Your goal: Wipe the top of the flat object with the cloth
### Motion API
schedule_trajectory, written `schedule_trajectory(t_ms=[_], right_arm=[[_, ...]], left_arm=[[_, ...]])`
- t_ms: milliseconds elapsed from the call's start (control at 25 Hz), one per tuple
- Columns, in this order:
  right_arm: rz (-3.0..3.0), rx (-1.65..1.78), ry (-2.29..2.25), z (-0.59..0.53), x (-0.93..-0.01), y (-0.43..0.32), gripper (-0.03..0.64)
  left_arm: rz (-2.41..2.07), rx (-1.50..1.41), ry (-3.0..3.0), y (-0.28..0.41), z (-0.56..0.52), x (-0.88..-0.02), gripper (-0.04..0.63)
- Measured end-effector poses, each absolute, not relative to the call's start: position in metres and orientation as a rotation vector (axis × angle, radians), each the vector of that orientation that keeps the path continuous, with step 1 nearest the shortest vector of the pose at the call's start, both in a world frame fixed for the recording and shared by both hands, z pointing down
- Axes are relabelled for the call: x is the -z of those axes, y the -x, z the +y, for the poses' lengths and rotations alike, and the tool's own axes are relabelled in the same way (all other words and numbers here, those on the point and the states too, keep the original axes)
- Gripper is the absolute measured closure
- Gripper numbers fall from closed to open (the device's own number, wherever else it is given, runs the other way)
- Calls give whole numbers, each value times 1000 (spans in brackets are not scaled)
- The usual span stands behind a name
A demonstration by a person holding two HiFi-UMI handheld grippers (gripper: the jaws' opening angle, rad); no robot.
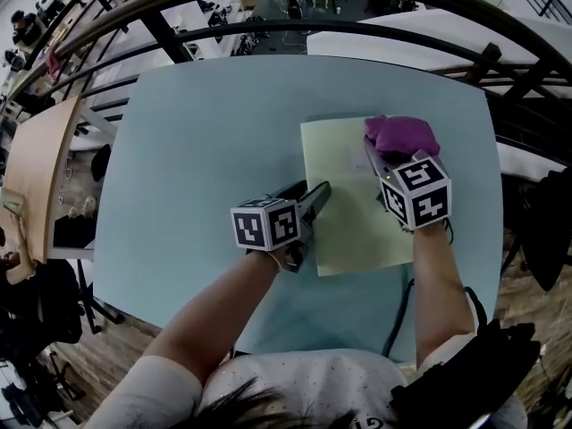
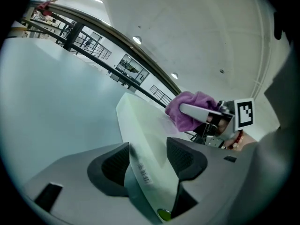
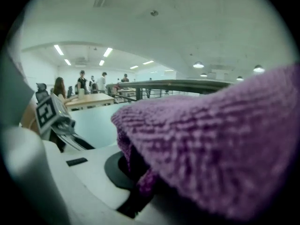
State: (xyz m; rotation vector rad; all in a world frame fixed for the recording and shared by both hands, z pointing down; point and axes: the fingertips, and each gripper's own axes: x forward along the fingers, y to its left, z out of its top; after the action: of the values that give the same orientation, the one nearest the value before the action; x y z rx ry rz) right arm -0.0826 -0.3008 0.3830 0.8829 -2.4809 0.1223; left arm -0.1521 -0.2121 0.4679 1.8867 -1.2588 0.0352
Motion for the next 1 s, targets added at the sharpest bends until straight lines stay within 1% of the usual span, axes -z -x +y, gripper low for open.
schedule_trajectory(t_ms=[160,240,280,440,760,1000], right_arm=[[-2654,-206,-471,-232,-380,177,588],[-2606,-223,-332,-213,-398,198,588],[-2550,-220,-333,-213,-410,198,588],[-2370,-230,-513,-240,-441,168,589],[-2283,-220,-730,-275,-444,101,590],[-2184,-233,-932,-300,-443,35,589]], left_arm=[[-1245,-29,-1884,157,-211,-468,348],[-1241,-27,-1884,157,-211,-468,348],[-1243,-30,-1888,156,-211,-468,350],[-1254,-38,-1891,155,-209,-469,356],[-1225,-37,-1877,154,-212,-470,356],[-1198,-33,-1862,156,-211,-471,356]])
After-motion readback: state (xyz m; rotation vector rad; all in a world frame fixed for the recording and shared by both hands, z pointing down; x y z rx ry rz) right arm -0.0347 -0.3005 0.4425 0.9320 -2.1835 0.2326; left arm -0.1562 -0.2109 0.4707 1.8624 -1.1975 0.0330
